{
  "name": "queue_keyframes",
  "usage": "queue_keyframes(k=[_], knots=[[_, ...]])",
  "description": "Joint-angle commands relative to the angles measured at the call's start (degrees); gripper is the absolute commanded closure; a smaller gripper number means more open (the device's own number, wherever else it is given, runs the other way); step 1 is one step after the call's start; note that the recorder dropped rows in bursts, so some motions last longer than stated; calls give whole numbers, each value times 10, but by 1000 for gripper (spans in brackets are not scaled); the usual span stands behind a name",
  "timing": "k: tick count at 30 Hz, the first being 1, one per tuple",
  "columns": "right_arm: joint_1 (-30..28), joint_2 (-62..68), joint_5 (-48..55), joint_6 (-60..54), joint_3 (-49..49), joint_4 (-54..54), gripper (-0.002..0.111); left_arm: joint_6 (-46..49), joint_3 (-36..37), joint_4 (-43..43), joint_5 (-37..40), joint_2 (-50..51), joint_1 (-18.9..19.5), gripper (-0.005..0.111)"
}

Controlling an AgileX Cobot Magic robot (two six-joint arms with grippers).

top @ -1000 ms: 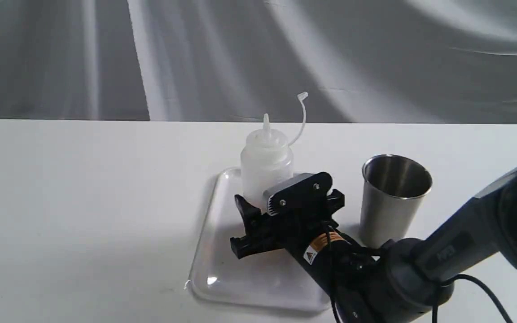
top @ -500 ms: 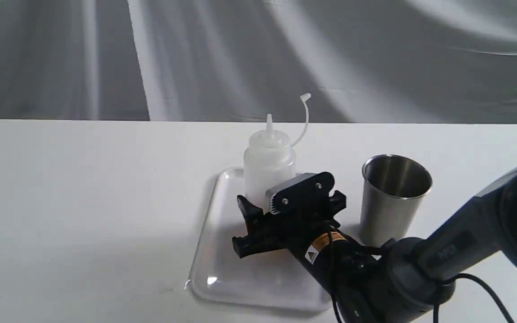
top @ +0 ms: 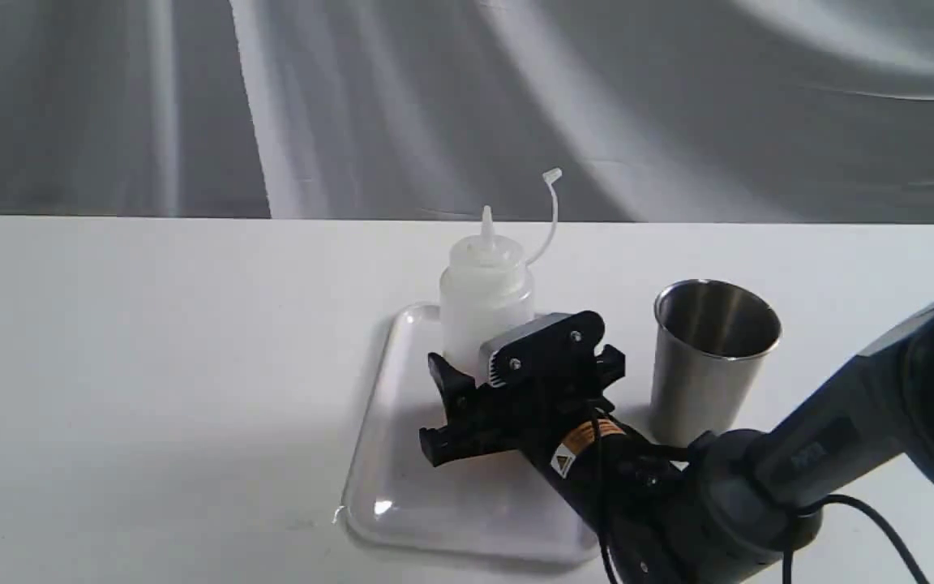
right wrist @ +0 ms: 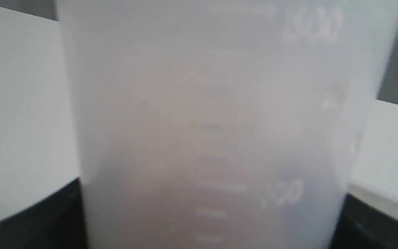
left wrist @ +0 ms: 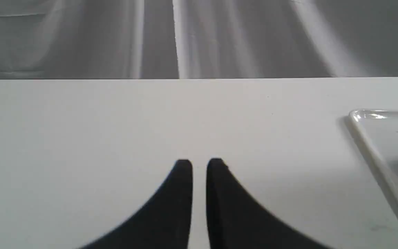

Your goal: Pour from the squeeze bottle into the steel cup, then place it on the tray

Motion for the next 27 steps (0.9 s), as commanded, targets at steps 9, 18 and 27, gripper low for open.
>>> queue_keyframes(k=[9, 18, 27], knots=[[-5, -6, -21, -2, -3, -15, 101, -2, 3, 0, -4, -1, -3, 98], [-5, -6, -19, -2, -3, -40, 46, -2, 3, 0, -4, -1, -3, 98], [-5, -6, -8, -2, -3, -40, 27, -2, 3, 0, -4, -1, -3, 98]])
